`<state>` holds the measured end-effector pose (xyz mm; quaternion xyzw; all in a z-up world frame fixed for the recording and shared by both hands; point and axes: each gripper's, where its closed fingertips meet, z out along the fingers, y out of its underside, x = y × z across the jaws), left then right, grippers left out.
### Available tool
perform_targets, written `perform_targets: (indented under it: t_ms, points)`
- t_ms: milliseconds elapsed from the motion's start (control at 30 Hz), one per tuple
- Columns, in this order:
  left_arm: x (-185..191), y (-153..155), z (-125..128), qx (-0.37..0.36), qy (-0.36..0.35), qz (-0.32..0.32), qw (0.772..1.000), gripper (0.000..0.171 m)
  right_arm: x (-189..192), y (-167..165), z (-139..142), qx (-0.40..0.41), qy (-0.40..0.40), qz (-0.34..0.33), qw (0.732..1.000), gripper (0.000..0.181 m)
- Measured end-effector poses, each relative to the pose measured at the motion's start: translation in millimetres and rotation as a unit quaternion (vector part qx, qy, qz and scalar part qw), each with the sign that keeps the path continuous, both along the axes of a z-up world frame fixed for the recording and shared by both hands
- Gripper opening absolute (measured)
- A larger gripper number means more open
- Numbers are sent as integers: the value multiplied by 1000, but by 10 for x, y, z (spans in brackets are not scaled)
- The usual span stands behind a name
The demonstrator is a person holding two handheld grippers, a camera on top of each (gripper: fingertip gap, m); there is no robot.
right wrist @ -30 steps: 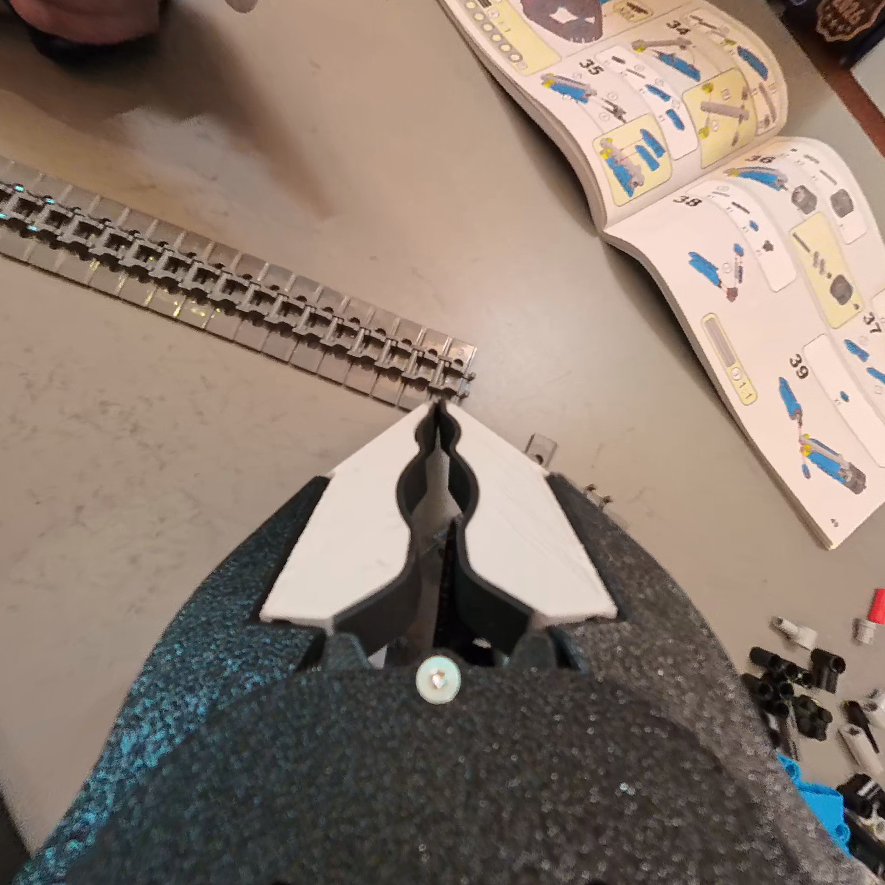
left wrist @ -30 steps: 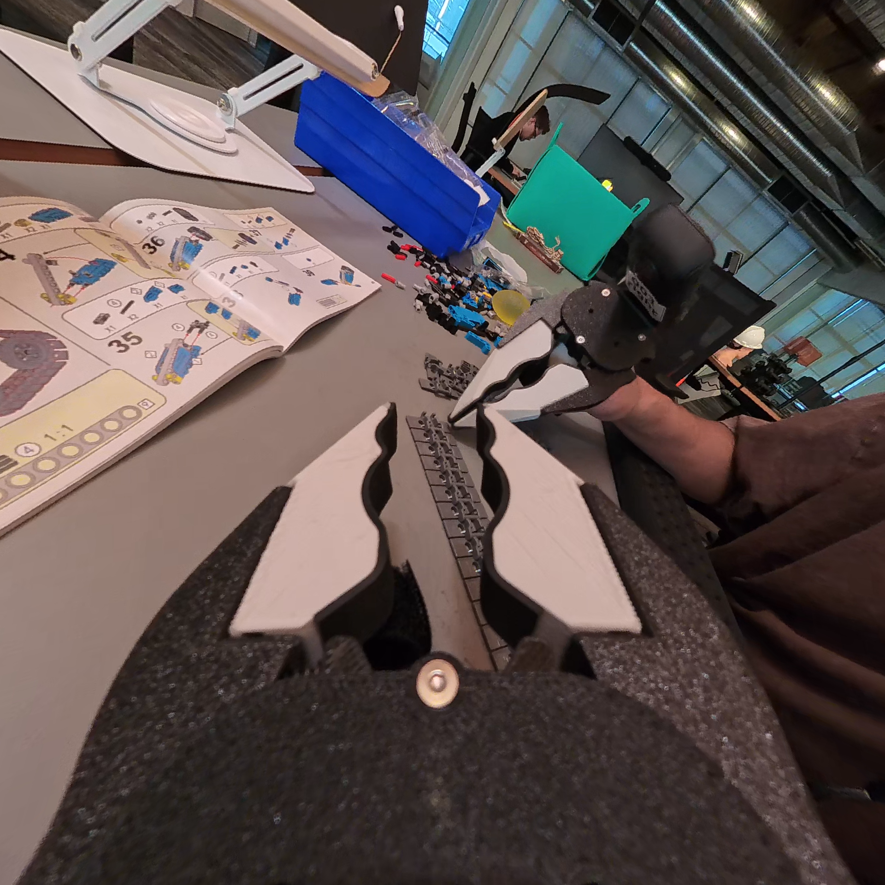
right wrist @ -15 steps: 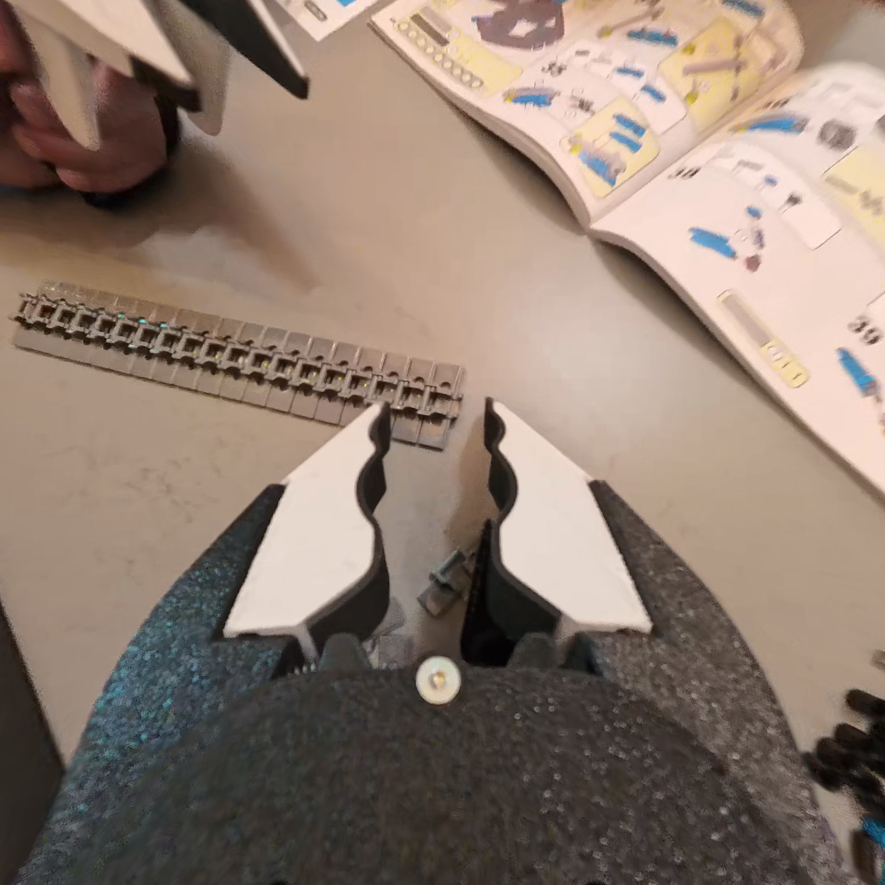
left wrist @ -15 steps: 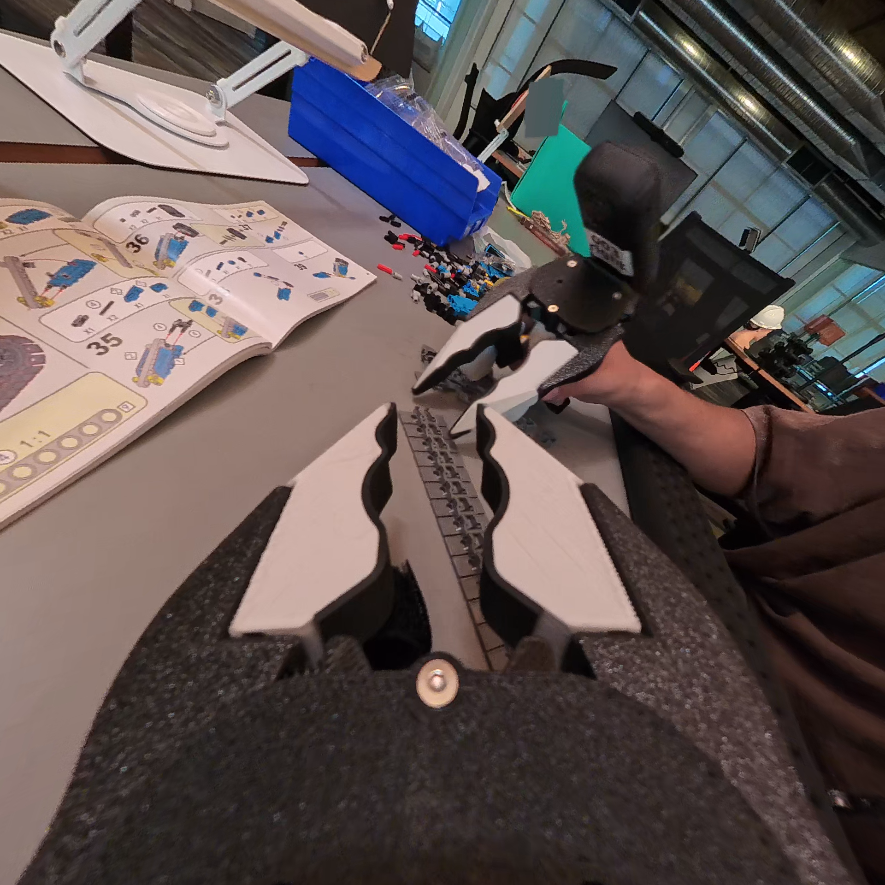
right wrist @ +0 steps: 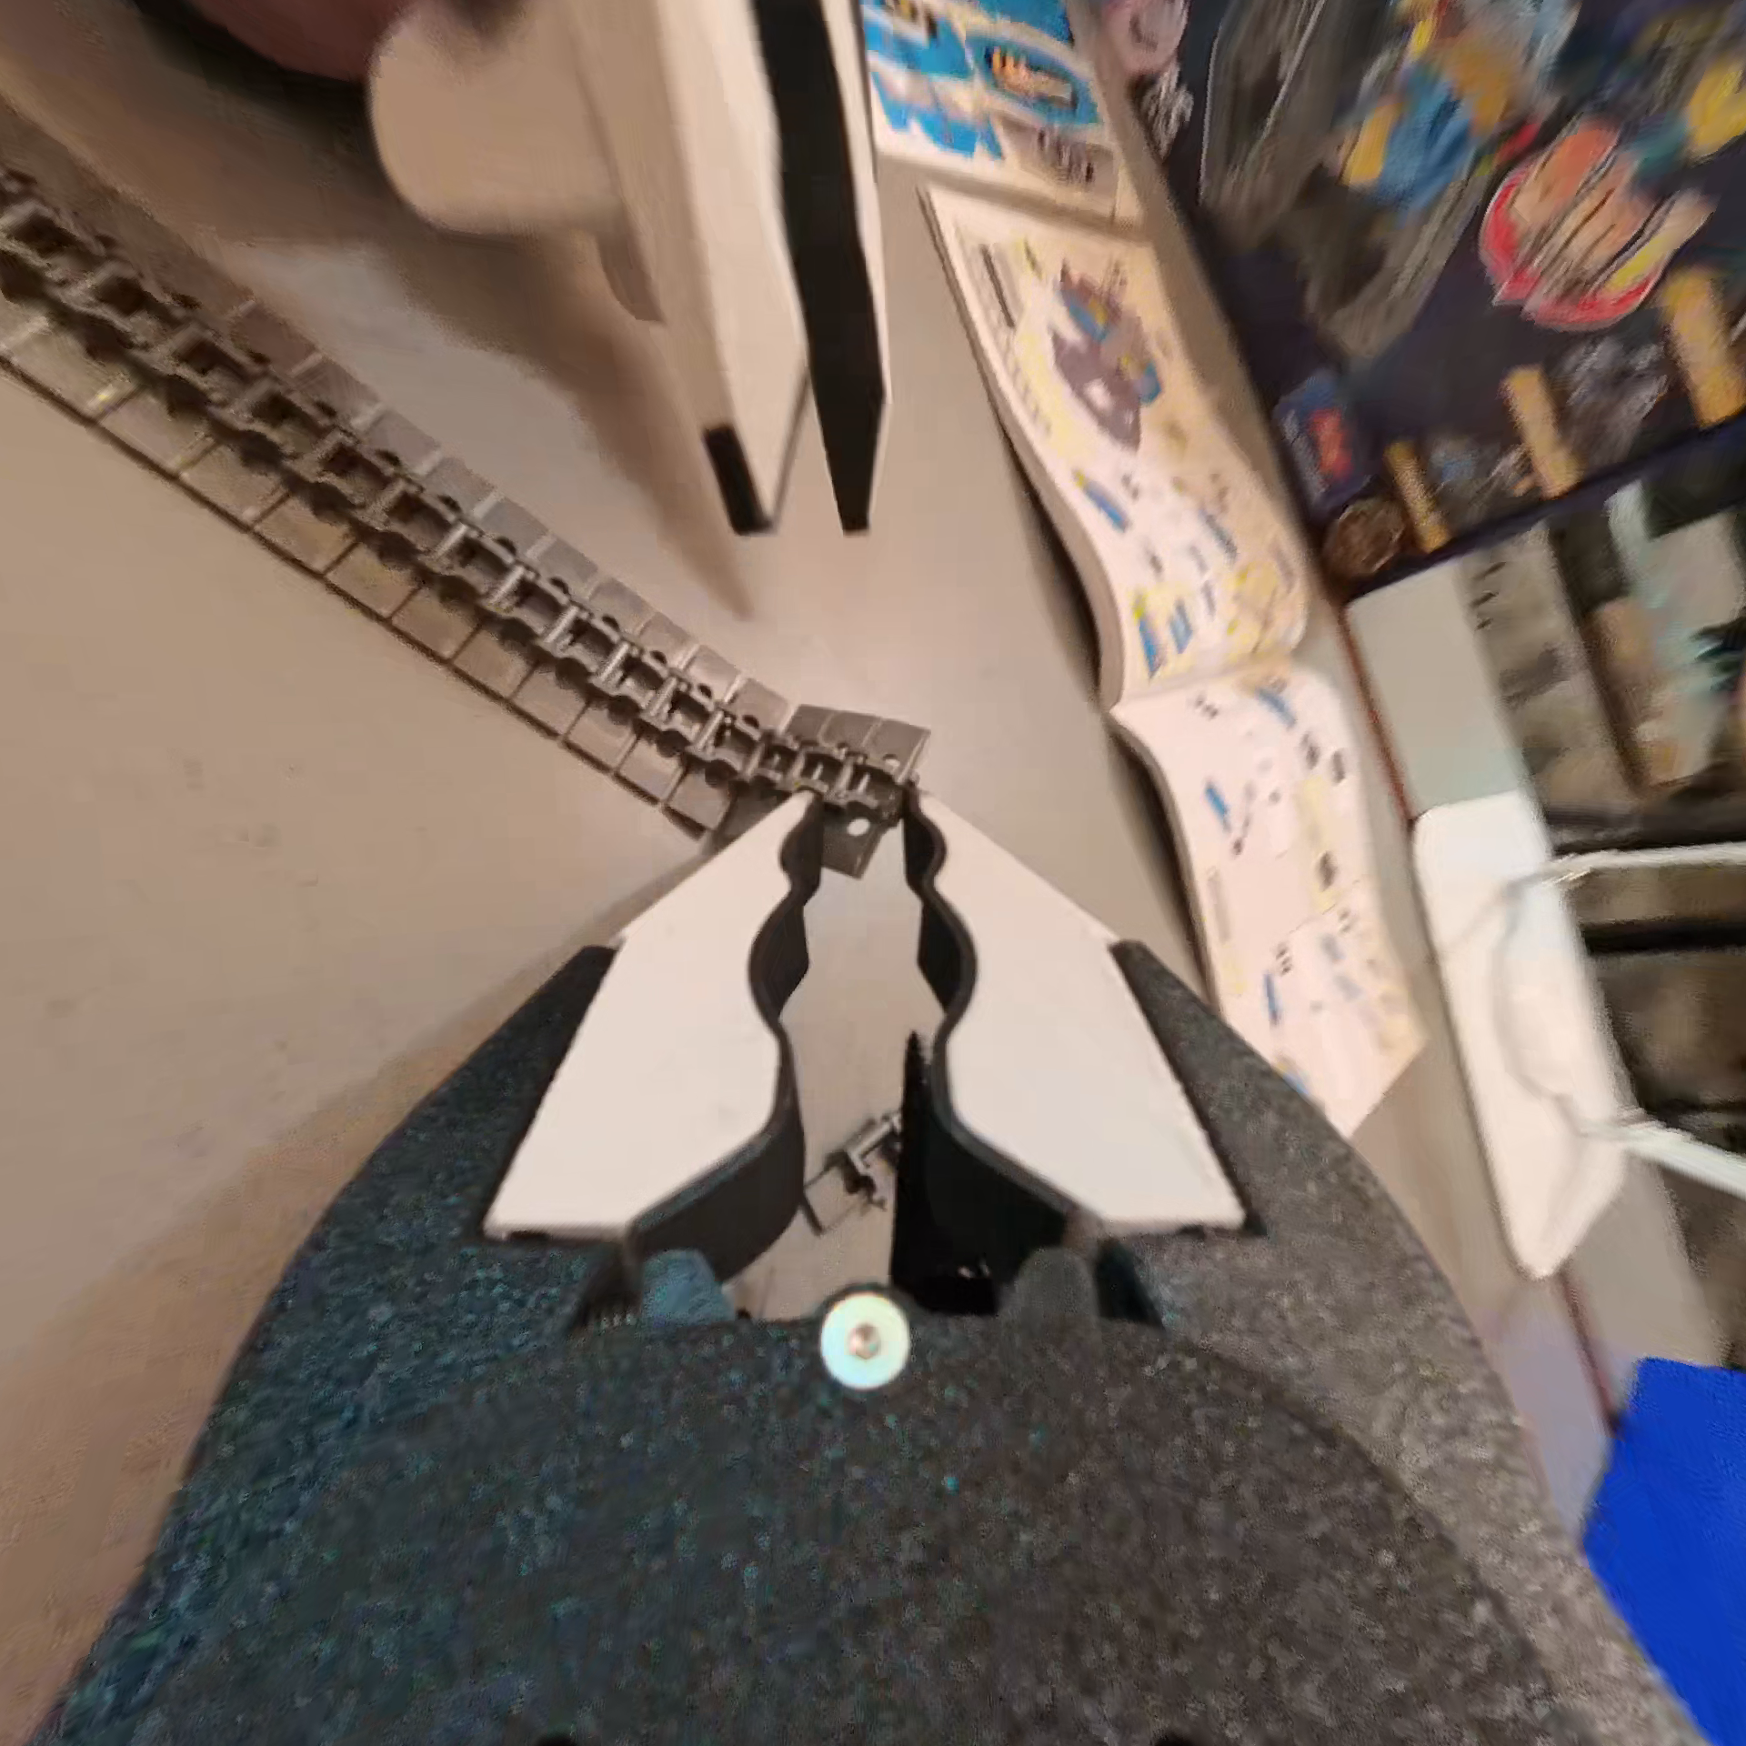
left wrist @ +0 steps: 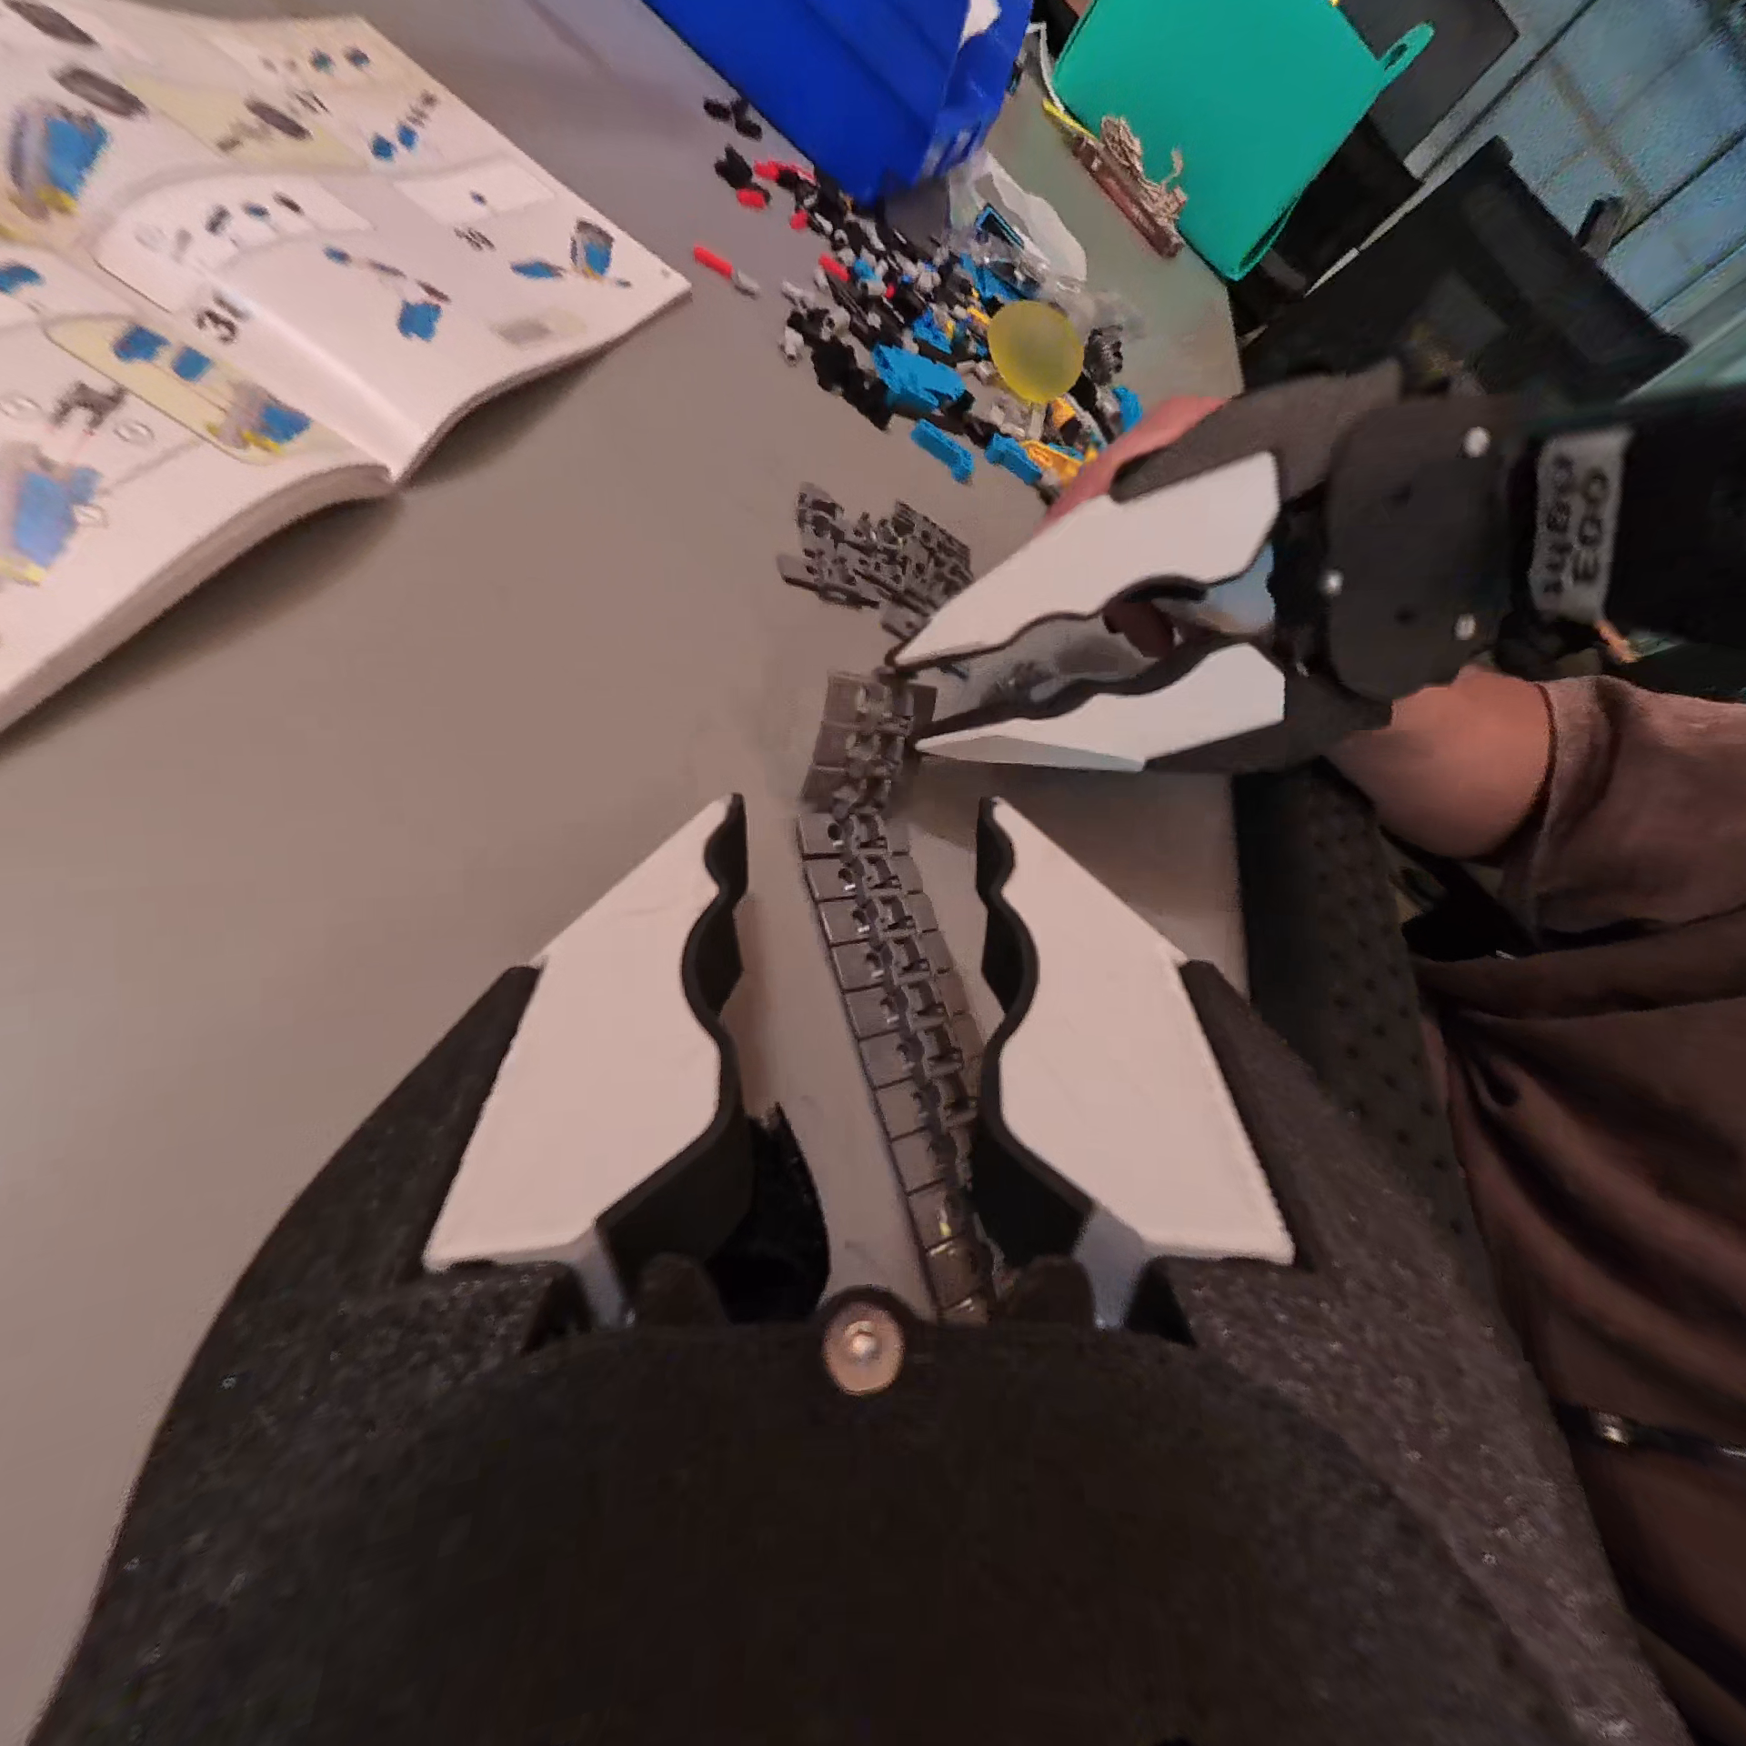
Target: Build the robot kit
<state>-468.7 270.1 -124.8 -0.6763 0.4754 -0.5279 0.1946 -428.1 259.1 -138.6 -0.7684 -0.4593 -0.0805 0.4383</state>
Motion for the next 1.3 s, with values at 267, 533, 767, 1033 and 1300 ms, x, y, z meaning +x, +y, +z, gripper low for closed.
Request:
perform_targets:
  t_ms: [267,533,767,1033,1300]
  points:
    - [52,-183,113,-35,-35,-83,995,49,-286,-149,280,96,-14,78,992,4]
    - [183,-247,133,-51,-39,-158,985,26,-315,-164,351,107,13,98,989,3]
    - [169,-168,152,-36,-51,-136,989,15,-261,-126,361,93,47,88,991,4]
    - [168,-81,179,-20,-62,-100,993,3,-196,-71,303,74,55,64,994,4]
    - [88,-134,290,-12,-98,-108,989,2,-183,-88,353,-15,204,53,977,23]
